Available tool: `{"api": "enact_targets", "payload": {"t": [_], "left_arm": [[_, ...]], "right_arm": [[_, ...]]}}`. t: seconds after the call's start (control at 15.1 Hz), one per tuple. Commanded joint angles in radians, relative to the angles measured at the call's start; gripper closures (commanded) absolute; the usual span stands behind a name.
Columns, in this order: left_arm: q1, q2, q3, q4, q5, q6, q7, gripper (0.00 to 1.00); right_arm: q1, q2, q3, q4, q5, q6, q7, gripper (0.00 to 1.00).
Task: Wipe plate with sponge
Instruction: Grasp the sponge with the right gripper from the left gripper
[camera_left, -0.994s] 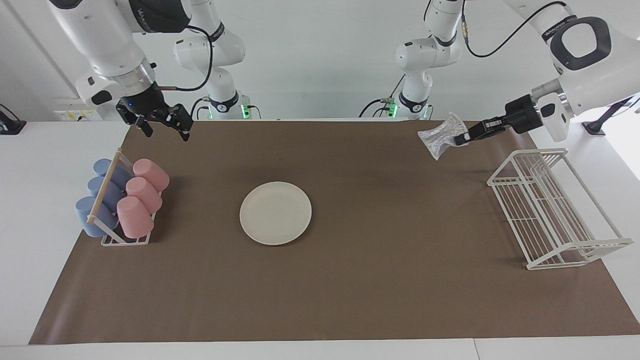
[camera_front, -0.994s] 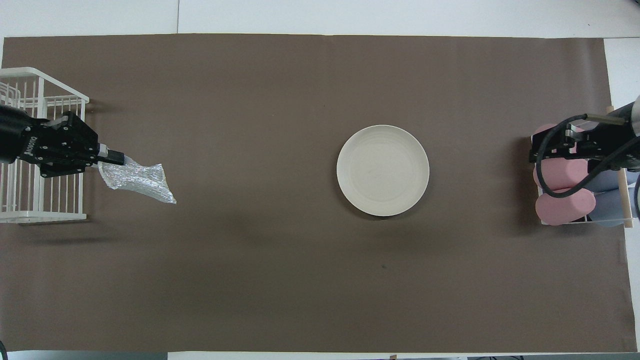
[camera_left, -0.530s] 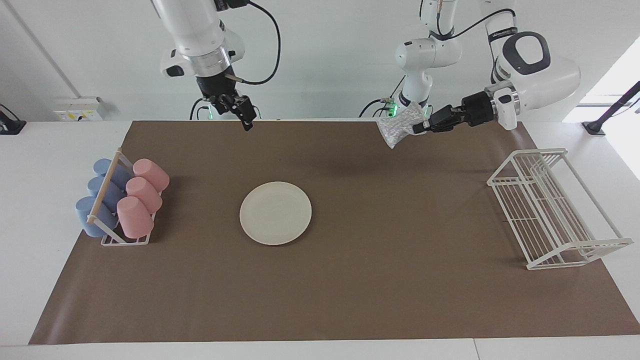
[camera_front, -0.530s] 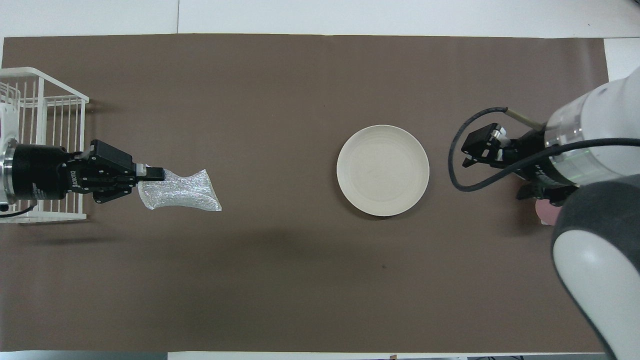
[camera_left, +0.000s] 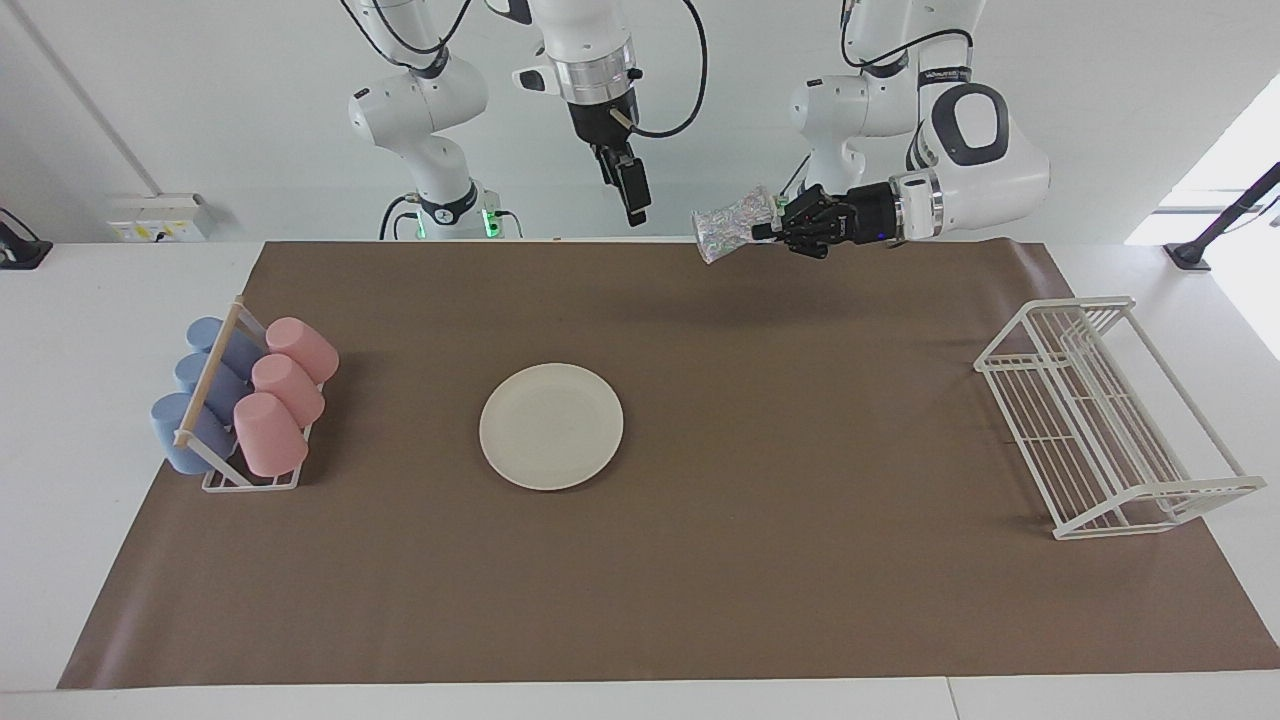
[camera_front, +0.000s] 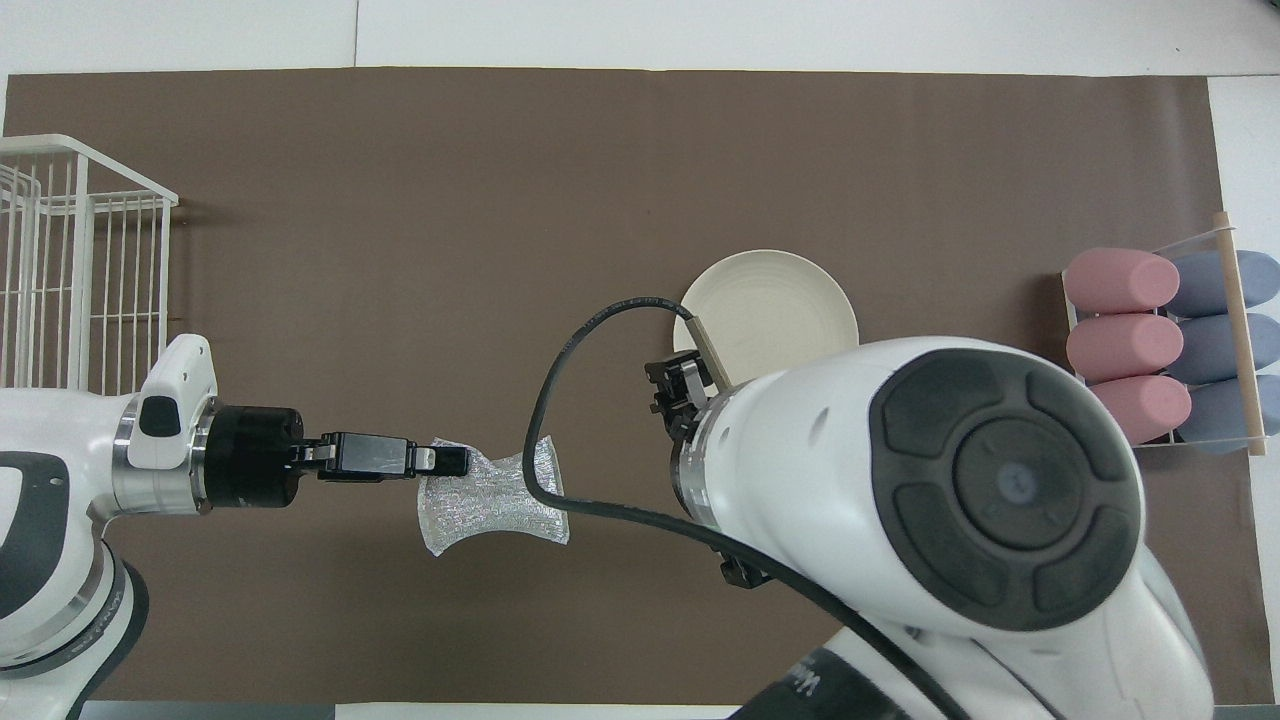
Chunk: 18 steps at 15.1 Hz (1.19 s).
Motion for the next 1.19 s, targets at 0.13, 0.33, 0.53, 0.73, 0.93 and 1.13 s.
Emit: {"api": "enact_targets", "payload": {"t": [0.13, 0.33, 0.53, 0.73, 0.93, 1.13], "left_arm": [[-0.091, -0.035, 0.006, -0.047, -0.092, 0.021, 0.045, 1.00], [-0.102, -0.034, 0.006, -0.055, -0.103, 0.036, 0.045, 1.00], [-0.104, -0.035, 0.004, -0.058, -0.108, 0.040, 0.043, 1.00], [-0.104, -0.037, 0.006, -0.058, -0.108, 0.030, 0.042, 1.00], [-0.104, -0.037, 0.006, -0.058, -0.106, 0.023, 0.042, 1.00], [-0.098, -0.038, 0.009, -0.058, -0.106, 0.004, 0.040, 1.00]], "right_arm": [[-0.029, -0.063, -0.004, -0.107, 0.076, 0.068, -0.009, 0.00], [0.038, -0.065, -0.001, -0.116, 0.078, 0.132, 0.219, 0.00], [0.129, -0.065, -0.001, -0.162, 0.078, 0.227, 0.414, 0.00], [0.180, -0.054, -0.001, -0.198, 0.078, 0.322, 0.445, 0.00], [0.183, -0.046, -0.001, -0.207, 0.075, 0.338, 0.430, 0.00], [0.184, -0.063, -0.001, -0.257, 0.070, 0.344, 0.395, 0.00]]}}
